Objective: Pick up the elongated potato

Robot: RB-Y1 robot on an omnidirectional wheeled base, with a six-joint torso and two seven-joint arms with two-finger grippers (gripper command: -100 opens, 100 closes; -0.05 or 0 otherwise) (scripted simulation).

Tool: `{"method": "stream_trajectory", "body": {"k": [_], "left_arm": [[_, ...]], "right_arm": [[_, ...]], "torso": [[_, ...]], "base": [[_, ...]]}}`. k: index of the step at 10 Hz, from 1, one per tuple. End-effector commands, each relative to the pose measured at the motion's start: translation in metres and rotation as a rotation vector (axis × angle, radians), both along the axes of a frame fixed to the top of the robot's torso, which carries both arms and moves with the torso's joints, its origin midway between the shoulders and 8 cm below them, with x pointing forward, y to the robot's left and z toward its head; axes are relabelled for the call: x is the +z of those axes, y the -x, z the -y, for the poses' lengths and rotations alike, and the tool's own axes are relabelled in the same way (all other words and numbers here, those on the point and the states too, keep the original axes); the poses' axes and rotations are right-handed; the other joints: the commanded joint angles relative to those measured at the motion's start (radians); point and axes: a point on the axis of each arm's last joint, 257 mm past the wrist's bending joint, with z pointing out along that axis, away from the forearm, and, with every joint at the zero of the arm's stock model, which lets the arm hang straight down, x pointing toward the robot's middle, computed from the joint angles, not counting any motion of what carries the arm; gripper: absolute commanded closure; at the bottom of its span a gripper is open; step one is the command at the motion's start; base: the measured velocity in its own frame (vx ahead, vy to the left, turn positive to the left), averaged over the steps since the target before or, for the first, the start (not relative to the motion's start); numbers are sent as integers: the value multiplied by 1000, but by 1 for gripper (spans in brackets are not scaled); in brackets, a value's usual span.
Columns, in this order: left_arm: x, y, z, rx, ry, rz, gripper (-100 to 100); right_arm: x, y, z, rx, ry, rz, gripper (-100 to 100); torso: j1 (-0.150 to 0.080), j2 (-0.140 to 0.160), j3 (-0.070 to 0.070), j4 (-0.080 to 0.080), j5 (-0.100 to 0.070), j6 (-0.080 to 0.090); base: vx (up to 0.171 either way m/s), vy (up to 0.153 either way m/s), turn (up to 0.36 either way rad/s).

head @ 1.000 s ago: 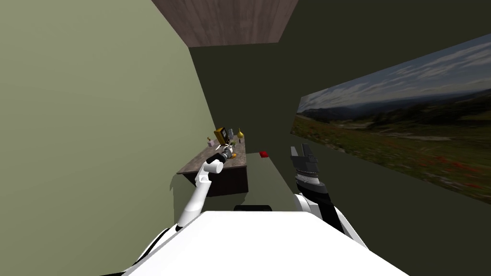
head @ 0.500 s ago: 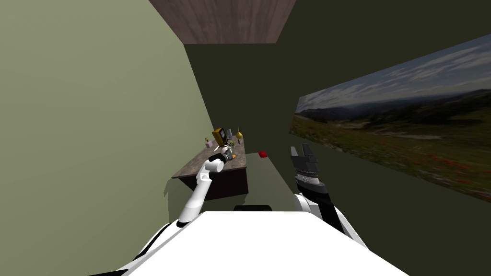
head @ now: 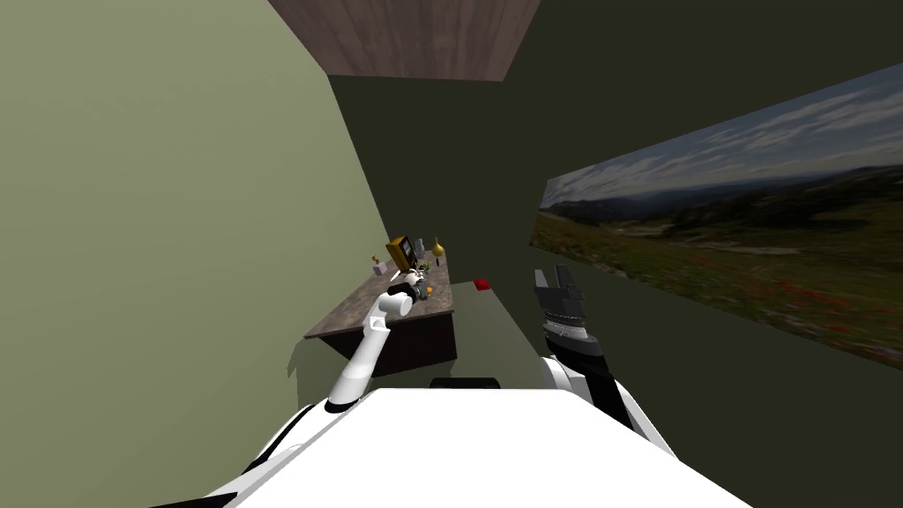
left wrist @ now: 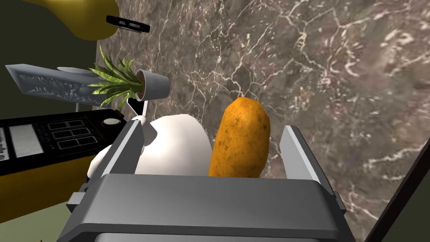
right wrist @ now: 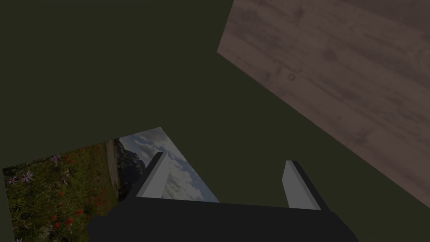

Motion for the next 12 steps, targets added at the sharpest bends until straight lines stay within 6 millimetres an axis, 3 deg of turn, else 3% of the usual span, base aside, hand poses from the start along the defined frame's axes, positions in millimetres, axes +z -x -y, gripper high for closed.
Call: {"method": "stream_trajectory", "body": {"k": [1,9,10,11,12], "left_arm": [[-6,5,-2,0,-4,-29,-100],[-78,45,-30,25,-74,-303,-100],[-74,39,-27,22,-68,-283,-100],[-75,40,-27,23,-69,-288,0],[-82,37,-29,26,-69,-284,-100]], "right_arm": [[0,0,0,0,0,0,0],[0,0,0,0,0,0,0],[0,0,0,0,0,0,0],[0,0,0,0,0,0,0],[0,0,0,0,0,0,0]], "torso": [[0,0,0,0,0,0],[1,-4,-2,-1,0,0],[0,-5,-3,-1,0,0],[-2,-2,-1,-1,0,0],[-3,1,0,0,-1,0]], "base": [[35,33,-44],[75,46,-72],[52,19,-9],[9,4,2],[21,-3,-26]]}}
